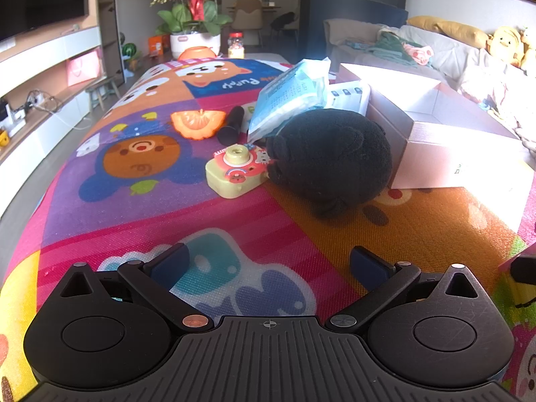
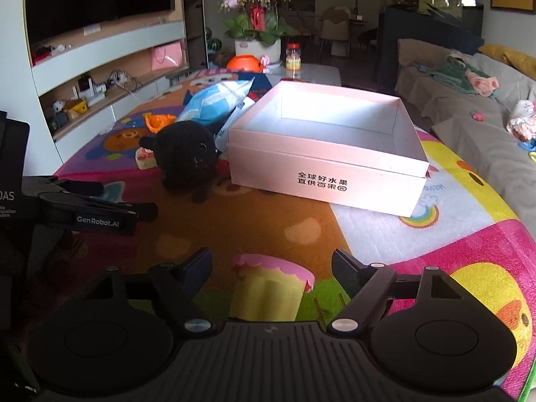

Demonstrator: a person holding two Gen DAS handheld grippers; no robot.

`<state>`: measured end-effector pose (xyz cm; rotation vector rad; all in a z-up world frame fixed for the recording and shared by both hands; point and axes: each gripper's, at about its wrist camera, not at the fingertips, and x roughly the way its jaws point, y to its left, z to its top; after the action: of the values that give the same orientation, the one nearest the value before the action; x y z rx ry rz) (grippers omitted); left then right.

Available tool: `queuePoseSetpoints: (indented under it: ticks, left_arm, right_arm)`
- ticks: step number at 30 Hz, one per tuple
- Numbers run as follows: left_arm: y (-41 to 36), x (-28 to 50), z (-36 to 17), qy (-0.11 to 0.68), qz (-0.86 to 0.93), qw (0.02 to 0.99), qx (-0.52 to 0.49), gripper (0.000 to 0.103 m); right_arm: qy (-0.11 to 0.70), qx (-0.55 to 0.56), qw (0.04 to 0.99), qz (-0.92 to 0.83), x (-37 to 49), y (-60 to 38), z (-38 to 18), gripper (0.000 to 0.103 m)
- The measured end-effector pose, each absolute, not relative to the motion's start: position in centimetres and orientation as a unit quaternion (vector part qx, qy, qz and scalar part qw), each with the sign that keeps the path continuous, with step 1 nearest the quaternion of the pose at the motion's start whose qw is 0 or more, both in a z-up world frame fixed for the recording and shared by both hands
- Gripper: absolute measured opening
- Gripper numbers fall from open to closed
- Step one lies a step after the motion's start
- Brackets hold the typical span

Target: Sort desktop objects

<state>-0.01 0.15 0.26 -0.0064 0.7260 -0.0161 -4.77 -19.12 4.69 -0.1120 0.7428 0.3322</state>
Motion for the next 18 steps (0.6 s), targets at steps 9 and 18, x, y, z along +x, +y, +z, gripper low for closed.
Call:
queuePoseSetpoints:
  ticks: [9,18]
  left_arm:
    - [0.2,0.0,0.3,0.355,-0.008,0.935,-0.004,0.103]
    - [0.2,0.0,0.3,0.355,-0.008,0.935,-0.004,0.103]
  right_arm:
    - [0.346,-0.042,0.925,0.15,-3.6,-18.4,4.7,0.054]
    - [0.29,-0.07,0.946,0.128,-4.4,-18.6,3.1,0.054]
